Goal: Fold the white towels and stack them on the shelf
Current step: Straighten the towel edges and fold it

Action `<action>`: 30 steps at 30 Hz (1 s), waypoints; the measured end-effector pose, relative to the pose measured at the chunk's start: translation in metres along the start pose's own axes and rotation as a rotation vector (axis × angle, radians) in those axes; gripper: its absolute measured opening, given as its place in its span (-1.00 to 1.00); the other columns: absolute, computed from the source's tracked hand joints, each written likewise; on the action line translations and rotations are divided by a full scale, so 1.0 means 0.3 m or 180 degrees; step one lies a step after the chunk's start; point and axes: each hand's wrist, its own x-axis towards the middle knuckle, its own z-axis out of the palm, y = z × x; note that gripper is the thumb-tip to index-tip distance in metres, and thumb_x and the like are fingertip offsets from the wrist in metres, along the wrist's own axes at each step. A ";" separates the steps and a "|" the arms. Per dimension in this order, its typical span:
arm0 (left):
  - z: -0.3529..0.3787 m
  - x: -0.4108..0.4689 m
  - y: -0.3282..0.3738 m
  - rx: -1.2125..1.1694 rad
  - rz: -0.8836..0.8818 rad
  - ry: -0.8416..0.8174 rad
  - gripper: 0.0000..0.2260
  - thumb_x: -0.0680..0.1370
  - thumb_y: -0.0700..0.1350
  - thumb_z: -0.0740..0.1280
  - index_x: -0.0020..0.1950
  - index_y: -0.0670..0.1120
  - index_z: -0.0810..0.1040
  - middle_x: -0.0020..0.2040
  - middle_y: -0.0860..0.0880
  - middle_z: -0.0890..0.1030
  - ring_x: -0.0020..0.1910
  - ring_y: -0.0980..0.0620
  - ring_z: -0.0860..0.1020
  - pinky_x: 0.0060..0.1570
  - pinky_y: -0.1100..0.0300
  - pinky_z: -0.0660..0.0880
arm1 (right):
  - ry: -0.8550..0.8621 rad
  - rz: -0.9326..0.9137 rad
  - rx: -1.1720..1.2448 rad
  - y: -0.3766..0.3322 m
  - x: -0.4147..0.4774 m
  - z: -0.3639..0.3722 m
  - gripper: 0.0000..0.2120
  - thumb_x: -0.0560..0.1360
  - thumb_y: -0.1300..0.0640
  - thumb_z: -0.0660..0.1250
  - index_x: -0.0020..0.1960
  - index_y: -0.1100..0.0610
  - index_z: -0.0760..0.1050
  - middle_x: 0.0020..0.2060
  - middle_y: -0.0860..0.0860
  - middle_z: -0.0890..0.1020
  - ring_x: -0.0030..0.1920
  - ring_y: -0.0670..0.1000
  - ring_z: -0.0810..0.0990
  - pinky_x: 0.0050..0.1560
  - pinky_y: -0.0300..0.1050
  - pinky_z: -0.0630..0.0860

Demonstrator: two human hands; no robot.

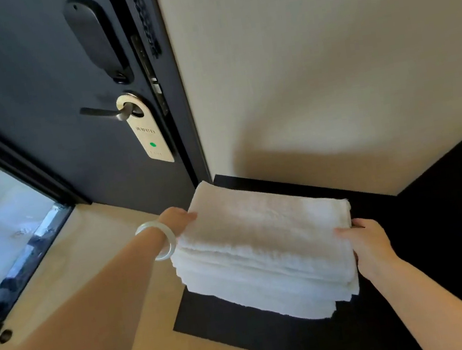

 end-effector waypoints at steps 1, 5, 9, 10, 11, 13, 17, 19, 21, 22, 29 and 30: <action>0.019 0.028 -0.018 0.0164 -0.0045 0.0074 -0.76 0.64 -0.01 0.19 0.06 -0.15 0.55 -0.08 -0.06 0.53 -0.09 -0.09 0.48 -0.04 0.10 0.37 | 0.0061 -0.0016 -0.0202 0.013 0.008 0.012 -0.47 0.43 0.32 0.45 0.37 0.18 0.41 0.17 0.18 0.57 0.11 0.22 0.59 0.18 0.29 0.54; 0.025 0.066 -0.052 0.0196 0.0162 0.0375 -0.70 0.59 -0.12 0.23 -0.34 -0.11 0.32 -0.36 -0.03 0.31 -0.36 -0.02 0.28 -0.31 0.13 0.22 | 0.0560 -0.0431 -0.0684 0.020 0.020 0.034 -0.44 0.40 0.30 0.49 0.33 0.11 0.39 0.22 0.11 0.50 0.11 0.15 0.57 0.12 0.22 0.58; 0.007 0.042 -0.088 0.0168 0.0498 0.0736 -0.75 0.59 -0.11 0.24 -0.29 -0.12 0.39 -0.37 -0.01 0.35 -0.37 -0.01 0.30 -0.35 0.15 0.23 | 0.0795 -0.0974 -0.0621 0.029 0.016 0.029 -0.44 0.38 0.30 0.52 0.27 0.00 0.40 0.23 0.08 0.48 0.06 0.05 0.54 0.13 0.18 0.57; 0.010 0.036 -0.102 0.0166 0.0526 0.0708 -0.77 0.60 -0.10 0.24 -0.24 -0.13 0.44 -0.35 -0.02 0.39 -0.34 -0.03 0.35 -0.34 0.15 0.27 | 0.0793 -0.0979 -0.0666 0.042 0.015 0.032 -0.43 0.38 0.30 0.51 0.29 0.02 0.39 0.24 0.08 0.47 0.07 0.06 0.54 0.13 0.18 0.57; 0.020 0.029 -0.117 0.0192 0.0528 0.0626 -0.79 0.62 -0.08 0.22 -0.18 -0.13 0.48 -0.30 -0.03 0.44 -0.30 -0.04 0.40 -0.30 0.14 0.32 | 0.0759 -0.0877 -0.0756 0.053 0.013 0.035 -0.43 0.38 0.29 0.51 0.31 0.05 0.38 0.25 0.10 0.46 0.09 0.08 0.54 0.13 0.19 0.56; 0.043 0.014 -0.140 0.0189 0.0466 0.0484 -0.84 0.64 -0.05 0.20 -0.02 -0.09 0.52 -0.18 -0.02 0.51 -0.20 -0.04 0.46 -0.19 0.12 0.39 | 0.0658 -0.0629 -0.1014 0.064 0.006 0.046 -0.43 0.40 0.26 0.51 0.33 0.12 0.37 0.26 0.14 0.46 0.14 0.16 0.54 0.14 0.20 0.56; 0.077 -0.029 -0.114 0.0559 0.0734 0.1068 -0.72 0.61 -0.07 0.26 0.32 -0.08 0.43 0.22 -0.07 0.47 0.15 -0.07 0.45 0.13 0.08 0.42 | 0.1048 -0.1850 -0.2329 0.045 -0.055 0.093 -0.35 0.40 0.20 0.54 0.41 0.16 0.33 0.35 0.16 0.40 0.34 0.20 0.40 0.30 0.05 0.36; 0.133 -0.063 -0.084 0.1278 0.1380 0.1328 -0.51 0.60 0.03 0.26 0.49 -0.04 0.26 0.47 -0.08 0.30 0.42 -0.11 0.29 0.37 0.00 0.29 | 0.0622 -0.2461 -0.2978 0.045 -0.100 0.147 -0.23 0.51 0.03 0.42 0.58 0.06 0.08 0.55 0.05 0.14 0.55 0.13 0.12 0.49 0.05 0.08; 0.216 -0.087 -0.060 0.1910 0.1808 0.0957 -0.38 0.63 0.20 0.10 0.60 0.05 -0.06 0.61 -0.02 -0.07 0.59 -0.10 -0.06 0.52 -0.09 0.01 | 0.0023 -0.2422 -0.3557 0.076 -0.112 0.205 -0.20 0.61 -0.15 0.18 0.59 -0.06 -0.31 0.58 -0.06 -0.28 0.59 0.06 -0.27 0.52 0.07 -0.25; 0.256 -0.086 -0.060 0.2076 0.1810 0.0686 -0.37 0.63 0.25 0.00 0.59 0.09 -0.21 0.59 0.01 -0.25 0.57 -0.07 -0.24 0.53 -0.13 -0.15 | -0.0124 -0.2294 -0.3821 0.101 -0.107 0.225 -0.22 0.63 -0.20 0.07 0.54 -0.09 -0.45 0.53 -0.07 -0.40 0.55 0.05 -0.38 0.52 0.12 -0.33; 0.326 -0.042 -0.110 0.2340 0.1457 0.0151 -0.38 0.59 0.34 -0.19 0.44 0.17 -0.52 0.50 0.04 -0.51 0.46 -0.05 -0.50 0.43 -0.17 -0.44 | -0.0339 -0.1845 -0.4323 0.180 -0.071 0.239 -0.29 0.58 -0.33 -0.24 0.38 -0.08 -0.69 0.46 -0.01 -0.56 0.48 0.10 -0.54 0.50 0.23 -0.40; 0.321 -0.043 -0.103 0.2346 0.1446 0.0138 -0.38 0.58 0.34 -0.19 0.45 0.16 -0.50 0.50 0.03 -0.50 0.46 -0.05 -0.50 0.43 -0.16 -0.44 | -0.0352 -0.1851 -0.4294 0.169 -0.071 0.239 -0.29 0.59 -0.33 -0.23 0.39 -0.08 -0.68 0.48 -0.01 -0.55 0.48 0.10 -0.53 0.51 0.23 -0.40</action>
